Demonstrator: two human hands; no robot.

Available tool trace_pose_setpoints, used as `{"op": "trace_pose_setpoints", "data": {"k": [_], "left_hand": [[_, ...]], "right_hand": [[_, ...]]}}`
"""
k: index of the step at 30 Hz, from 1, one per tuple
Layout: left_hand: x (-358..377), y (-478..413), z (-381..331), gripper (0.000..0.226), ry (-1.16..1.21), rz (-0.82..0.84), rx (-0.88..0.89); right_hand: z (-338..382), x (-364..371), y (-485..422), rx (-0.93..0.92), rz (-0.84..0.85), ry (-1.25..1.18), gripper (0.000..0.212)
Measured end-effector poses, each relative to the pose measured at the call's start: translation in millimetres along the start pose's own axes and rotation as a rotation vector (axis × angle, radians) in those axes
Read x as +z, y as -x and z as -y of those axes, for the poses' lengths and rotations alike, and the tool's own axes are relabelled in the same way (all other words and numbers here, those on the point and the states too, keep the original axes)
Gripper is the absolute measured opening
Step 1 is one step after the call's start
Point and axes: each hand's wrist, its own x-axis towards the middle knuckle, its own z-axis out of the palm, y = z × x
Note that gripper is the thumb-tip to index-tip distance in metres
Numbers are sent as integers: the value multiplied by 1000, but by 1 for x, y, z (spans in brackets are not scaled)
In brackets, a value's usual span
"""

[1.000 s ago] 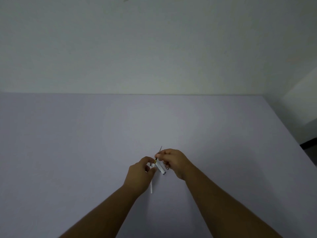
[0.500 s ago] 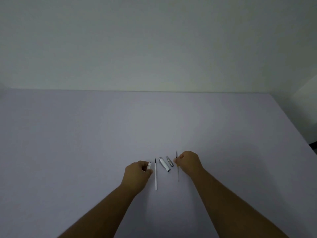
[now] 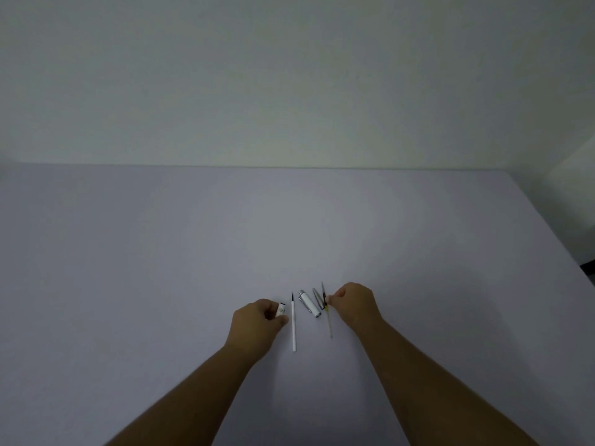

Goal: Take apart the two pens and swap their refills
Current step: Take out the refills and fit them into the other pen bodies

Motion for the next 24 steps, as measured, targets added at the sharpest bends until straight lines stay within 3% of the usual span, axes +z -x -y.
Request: {"op": "trace_pose_setpoints", "data": {"k": [3, 8, 11, 13, 18, 21, 24], "left_hand": [[0, -1, 1, 19, 15, 13, -12], [-4, -1, 5, 24, 57, -27, -63], [-8, -2, 10, 22, 90, -43, -113], [-10, 0, 13, 22, 90, -41, -127], [-14, 4, 22, 21, 125, -36, -154], [-15, 6, 26, 20, 129, -27, -169], [-15, 8, 25, 19, 144, -7, -168]], "right_hand": [[0, -1, 3, -5, -8, 2, 47], [18, 1, 13, -83, -46, -71, 23], [37, 16, 21, -148, 78, 99, 31], [44, 33, 27, -159, 134, 192, 24], [49, 57, 33, -133, 166, 344, 32], [53, 56, 35, -60, 149, 231, 34], [56, 45, 36, -80, -7, -28, 24]]}}
